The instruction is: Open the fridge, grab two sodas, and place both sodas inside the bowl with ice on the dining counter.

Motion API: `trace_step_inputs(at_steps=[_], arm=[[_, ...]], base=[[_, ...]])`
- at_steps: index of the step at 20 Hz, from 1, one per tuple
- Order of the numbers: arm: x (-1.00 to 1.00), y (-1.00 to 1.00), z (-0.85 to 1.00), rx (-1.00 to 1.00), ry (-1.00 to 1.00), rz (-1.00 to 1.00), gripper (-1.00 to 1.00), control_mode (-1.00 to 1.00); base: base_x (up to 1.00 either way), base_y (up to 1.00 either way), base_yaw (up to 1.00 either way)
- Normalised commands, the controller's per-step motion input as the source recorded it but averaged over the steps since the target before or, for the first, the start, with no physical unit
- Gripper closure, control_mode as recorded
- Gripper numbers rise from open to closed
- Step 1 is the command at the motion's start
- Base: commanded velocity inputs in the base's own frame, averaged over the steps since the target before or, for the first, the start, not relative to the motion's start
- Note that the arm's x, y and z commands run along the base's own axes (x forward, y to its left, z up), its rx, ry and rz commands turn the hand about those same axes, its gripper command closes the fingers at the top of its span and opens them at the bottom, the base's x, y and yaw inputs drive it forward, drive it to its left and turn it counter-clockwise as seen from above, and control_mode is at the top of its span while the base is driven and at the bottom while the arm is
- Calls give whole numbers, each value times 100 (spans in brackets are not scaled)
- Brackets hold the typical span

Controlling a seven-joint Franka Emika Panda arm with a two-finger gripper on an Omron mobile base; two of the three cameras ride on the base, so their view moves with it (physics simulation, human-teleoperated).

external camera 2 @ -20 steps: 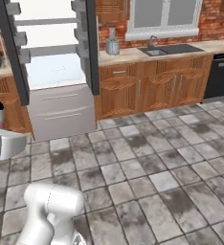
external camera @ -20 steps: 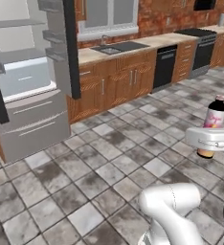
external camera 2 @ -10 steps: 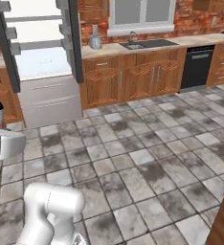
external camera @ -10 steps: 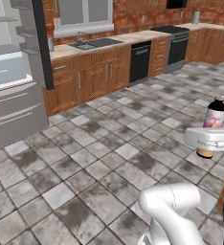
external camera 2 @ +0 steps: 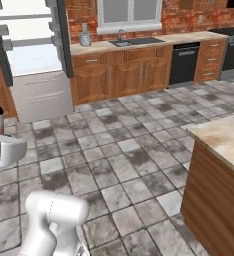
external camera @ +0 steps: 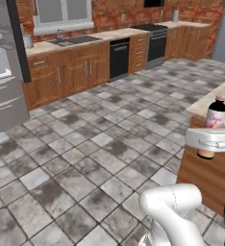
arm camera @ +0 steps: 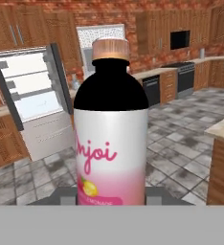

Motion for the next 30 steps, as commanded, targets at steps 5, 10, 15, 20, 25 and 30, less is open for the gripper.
trace_step_inputs(at_steps=[5,10,15,20,25,30], arm=[[0,0,0,0,0,0,100,100],[0,0,0,0,0,0,100,100],[0,0,0,0,0,0,100,100],[0,0,0,0,0,0,100,100],[0,0,0,0,0,0,100,100],[0,0,0,0,0,0,100,100]], base=[[-100,-73,-10],[-100,-89,-8],[-85,-100,-2],[-58,-100,0],[-35,-100,0],[-2,-100,2]])
